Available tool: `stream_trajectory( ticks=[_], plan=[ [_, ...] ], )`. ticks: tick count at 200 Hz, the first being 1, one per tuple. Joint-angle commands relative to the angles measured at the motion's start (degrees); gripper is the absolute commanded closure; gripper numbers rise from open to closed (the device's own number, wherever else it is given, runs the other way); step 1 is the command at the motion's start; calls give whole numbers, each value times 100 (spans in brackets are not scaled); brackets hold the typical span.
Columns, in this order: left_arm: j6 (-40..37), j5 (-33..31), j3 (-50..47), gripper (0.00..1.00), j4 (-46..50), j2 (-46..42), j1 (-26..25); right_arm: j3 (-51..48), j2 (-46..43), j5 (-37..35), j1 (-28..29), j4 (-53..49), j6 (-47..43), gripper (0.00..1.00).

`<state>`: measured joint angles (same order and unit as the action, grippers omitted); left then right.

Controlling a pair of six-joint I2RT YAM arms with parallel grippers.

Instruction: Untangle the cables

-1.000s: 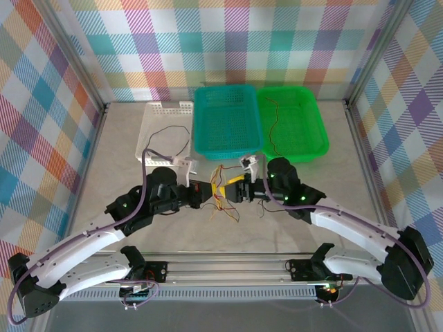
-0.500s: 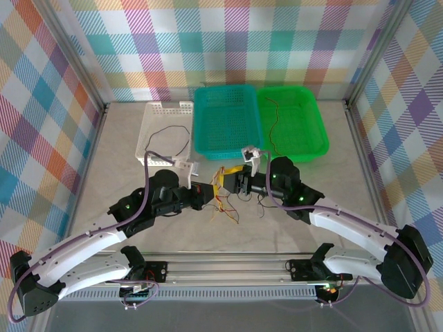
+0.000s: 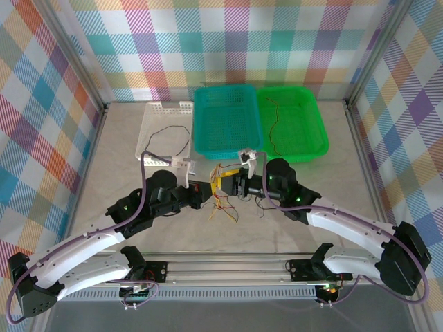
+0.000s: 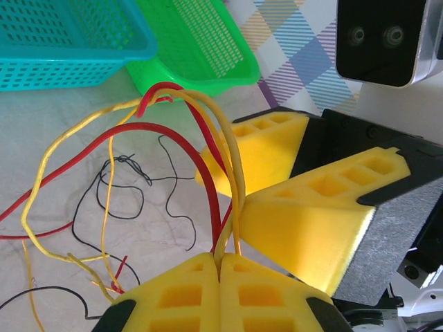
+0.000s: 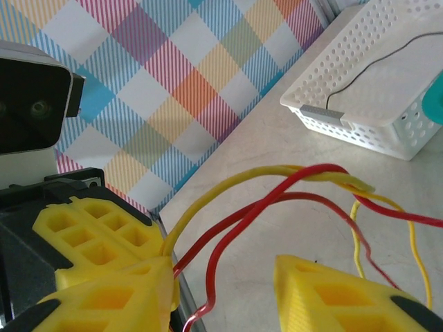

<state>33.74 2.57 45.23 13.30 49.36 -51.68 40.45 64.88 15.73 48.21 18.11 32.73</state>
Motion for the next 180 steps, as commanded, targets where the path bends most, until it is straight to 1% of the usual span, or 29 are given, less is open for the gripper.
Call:
stream_trajectory(
  ticks=[1, 13, 20, 25, 29, 39, 53, 55, 61, 72, 83, 95, 106, 118, 133, 153, 172, 180],
  plan=[
    [106, -77, -66, 100, -310, -94, -45, -43, 120, 132, 66, 333, 93, 61],
    [127, -64, -76, 100, -328, -96, -44, -22, 177, 136, 92, 383, 102, 65],
    [141, -56, -80, 100, -345, -94, -44, -11, 213, 116, 101, 436, 106, 71],
    [142, -60, -81, 100, -346, -99, -44, 5, 234, 123, 110, 455, 103, 77],
    [142, -64, -85, 100, -338, -99, -45, 22, 234, 105, 114, 457, 84, 85],
    [121, -106, -67, 100, -263, -133, -44, 82, 140, -56, 121, 274, -16, 100],
    [9, -262, 11, 100, 19, -290, -44, 155, -244, -722, 122, -490, -208, 100],
    [-19, -293, 18, 100, 75, -323, -44, 156, -311, -970, 115, -578, -237, 100],
    [-110, -393, 61, 100, 204, -427, -37, 165, -515, -1362, 104, -1001, -280, 100],
    [-256, -621, 138, 100, 763, -654, -35, 220, -856, -2181, 19, -1829, -302, 100],
    [-411, -858, 231, 100, 1210, -866, -22, 261, -1169, -2702, -244, -2611, -278, 100],
    [-568, -1053, 355, 100, 1678, -1053, 12, 263, -1522, -3007, -716, -3326, -153, 100],
    [-690, -1230, 466, 100, 2077, -1210, 53, 209, -1870, -2956, -1340, -3972, -21, 100],
    [-811, -1394, 590, 100, 2463, -1363, 119, 101, -2259, -2670, -2064, -4343, 36, 100],
    [-952, -1591, 743, 100, 2889, -1502, 200, 73, -2643, -2485, -2743, -4816, -11, 100],
    [-1137, -1881, 1040, 100, 3378, -1537, 304, 260, -2880, -2484, -3335, -5386, -171, 100],
    [-1277, -2116, 1265, 100, 3751, -1517, 371, 540, -2967, -2418, -3726, -5764, -246, 100],
    [-1320, -2180, 1308, 100, 3865, -1515, 402, 716, -2981, -2545, -3854, -5964, -244, 100]
  ],
)
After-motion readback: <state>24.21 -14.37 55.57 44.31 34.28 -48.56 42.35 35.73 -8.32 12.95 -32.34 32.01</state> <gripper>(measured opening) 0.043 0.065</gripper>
